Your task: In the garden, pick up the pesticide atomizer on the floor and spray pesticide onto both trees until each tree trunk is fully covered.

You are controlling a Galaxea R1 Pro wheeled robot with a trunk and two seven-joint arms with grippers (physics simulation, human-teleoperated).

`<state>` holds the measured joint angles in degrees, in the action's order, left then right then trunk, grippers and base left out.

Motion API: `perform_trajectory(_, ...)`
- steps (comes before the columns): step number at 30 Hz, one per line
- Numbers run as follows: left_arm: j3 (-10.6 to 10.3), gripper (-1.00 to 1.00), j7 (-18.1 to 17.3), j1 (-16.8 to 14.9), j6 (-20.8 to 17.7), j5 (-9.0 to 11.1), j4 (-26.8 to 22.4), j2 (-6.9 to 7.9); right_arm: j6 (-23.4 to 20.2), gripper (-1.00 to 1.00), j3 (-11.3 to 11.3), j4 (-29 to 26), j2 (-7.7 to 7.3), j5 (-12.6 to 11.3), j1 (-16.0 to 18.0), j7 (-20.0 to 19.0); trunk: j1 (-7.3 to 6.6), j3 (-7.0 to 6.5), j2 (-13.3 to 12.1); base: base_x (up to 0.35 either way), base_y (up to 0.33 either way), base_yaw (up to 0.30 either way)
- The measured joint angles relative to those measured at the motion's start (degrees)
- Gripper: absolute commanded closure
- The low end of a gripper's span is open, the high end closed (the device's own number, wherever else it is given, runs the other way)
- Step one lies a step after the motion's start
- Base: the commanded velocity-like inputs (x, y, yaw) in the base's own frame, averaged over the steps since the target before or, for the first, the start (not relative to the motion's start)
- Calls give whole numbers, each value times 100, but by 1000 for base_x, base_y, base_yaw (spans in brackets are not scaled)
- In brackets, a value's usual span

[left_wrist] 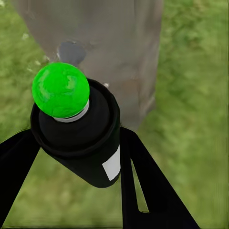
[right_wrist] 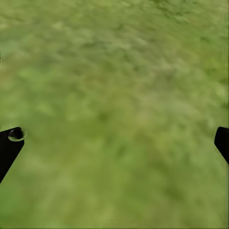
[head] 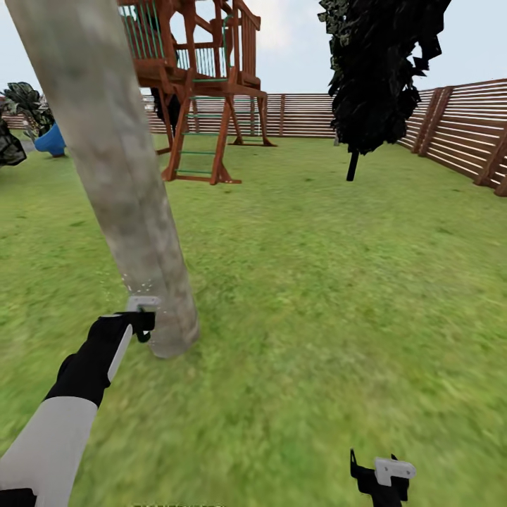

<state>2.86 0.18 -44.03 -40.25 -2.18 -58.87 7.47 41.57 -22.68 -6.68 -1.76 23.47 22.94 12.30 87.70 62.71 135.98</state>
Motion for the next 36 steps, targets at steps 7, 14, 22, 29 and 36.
perform_trajectory(7,11,100,13,0,0,-12,11,8,0,-100,-1,0,0,0,0,0,0,0,0,0,-273,131)
perform_trajectory(14,17,100,28,0,4,-9,33,9,0,-100,-4,0,0,0,2,0,0,0,0,26,-273,1)
perform_trajectory(22,22,100,35,0,8,-12,66,27,0,-100,1,0,0,0,0,0,0,0,0,71,-273,5)
perform_trajectory(29,50,100,57,5,3,-20,92,89,0,-100,0,0,0,0,1,0,0,0,0,81,-273,243)
perform_trajectory(36,476,100,74,9,9,-29,104,275,0,-100,0,0,0,0,0,0,0,0,0,129,-273,253)
